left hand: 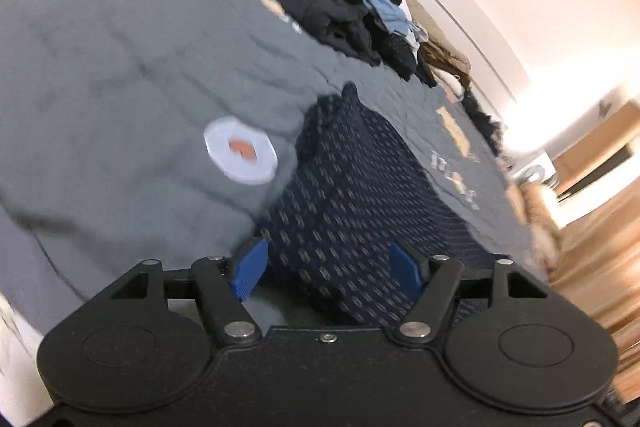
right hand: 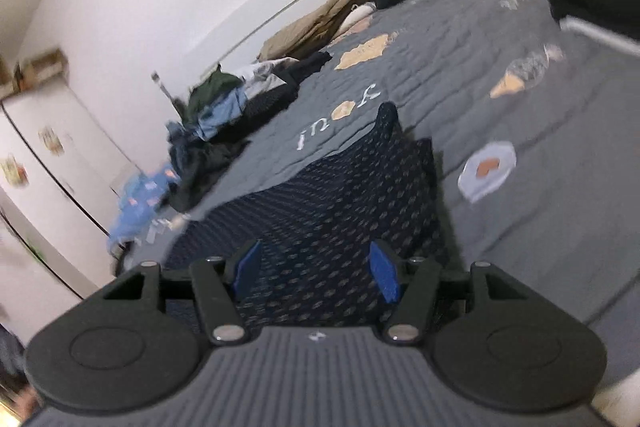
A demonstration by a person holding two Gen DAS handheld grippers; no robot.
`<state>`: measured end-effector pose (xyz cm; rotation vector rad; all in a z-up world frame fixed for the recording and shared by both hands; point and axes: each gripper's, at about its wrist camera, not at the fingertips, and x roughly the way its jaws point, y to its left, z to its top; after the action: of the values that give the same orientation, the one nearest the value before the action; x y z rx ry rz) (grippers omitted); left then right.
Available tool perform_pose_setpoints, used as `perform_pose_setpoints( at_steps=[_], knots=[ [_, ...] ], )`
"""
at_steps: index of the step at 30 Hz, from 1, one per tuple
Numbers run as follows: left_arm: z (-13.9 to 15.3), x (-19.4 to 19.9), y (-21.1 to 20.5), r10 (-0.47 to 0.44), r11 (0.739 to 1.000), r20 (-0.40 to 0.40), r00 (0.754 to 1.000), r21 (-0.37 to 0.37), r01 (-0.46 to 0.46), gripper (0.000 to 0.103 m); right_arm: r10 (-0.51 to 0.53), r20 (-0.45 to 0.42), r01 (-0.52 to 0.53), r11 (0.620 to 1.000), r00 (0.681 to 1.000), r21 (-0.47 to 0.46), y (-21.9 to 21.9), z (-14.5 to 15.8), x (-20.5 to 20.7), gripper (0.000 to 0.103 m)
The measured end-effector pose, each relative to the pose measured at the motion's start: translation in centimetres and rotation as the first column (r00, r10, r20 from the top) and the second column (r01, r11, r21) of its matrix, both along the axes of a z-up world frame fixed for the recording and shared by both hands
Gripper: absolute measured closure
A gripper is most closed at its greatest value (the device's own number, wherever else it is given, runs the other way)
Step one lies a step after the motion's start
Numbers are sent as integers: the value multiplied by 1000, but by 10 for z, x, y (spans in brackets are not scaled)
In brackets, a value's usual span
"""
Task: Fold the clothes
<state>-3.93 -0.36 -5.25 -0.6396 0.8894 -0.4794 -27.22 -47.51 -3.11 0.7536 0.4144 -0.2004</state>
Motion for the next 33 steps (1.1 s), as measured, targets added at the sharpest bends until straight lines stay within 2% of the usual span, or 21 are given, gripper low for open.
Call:
perform_pose_setpoints(
  at_steps=[2,8,11,16,22,27,29,30,31,33],
  knots=[
    [-10,-3,0,11,999,-48,999,-42,-13,36,-13,14,12,999,1000,37,3,-2,-5,44],
    [-34,5,-4,36,990,-164,986,-127,-58,35,3,20,-4,998,1000,61,16,-8,-5,44],
    [-49,12,-11,58,990,-216,975,-114,-85,33,21,14,-22,998,1000,62,21,-10,-2,43],
    [-53,23,-29,66,993,-173,983,-85,-82,33,47,16,-48,993,999,106,23,-17,5,43],
    [-61,37,-34,103,987,-179,979,-103,-122,35,63,-6,-62,993,998,103,28,-24,13,43],
    [-54,36,-36,129,985,-132,983,-100,-142,36,105,-37,-103,992,994,70,38,-27,23,43],
    [-49,36,-37,133,984,-113,985,-105,-145,50,130,-47,-128,990,990,56,44,-27,25,43],
    [-46,36,-37,139,984,-99,985,-95,-148,61,142,-52,-139,989,989,50,46,-28,26,43],
    [-43,35,-36,147,985,-82,986,-76,-153,77,151,-55,-148,988,987,48,48,-28,27,43],
    [-34,32,-37,155,988,-12,988,-20,-156,86,168,-65,-166,985,984,43,51,-29,28,43]
  ],
)
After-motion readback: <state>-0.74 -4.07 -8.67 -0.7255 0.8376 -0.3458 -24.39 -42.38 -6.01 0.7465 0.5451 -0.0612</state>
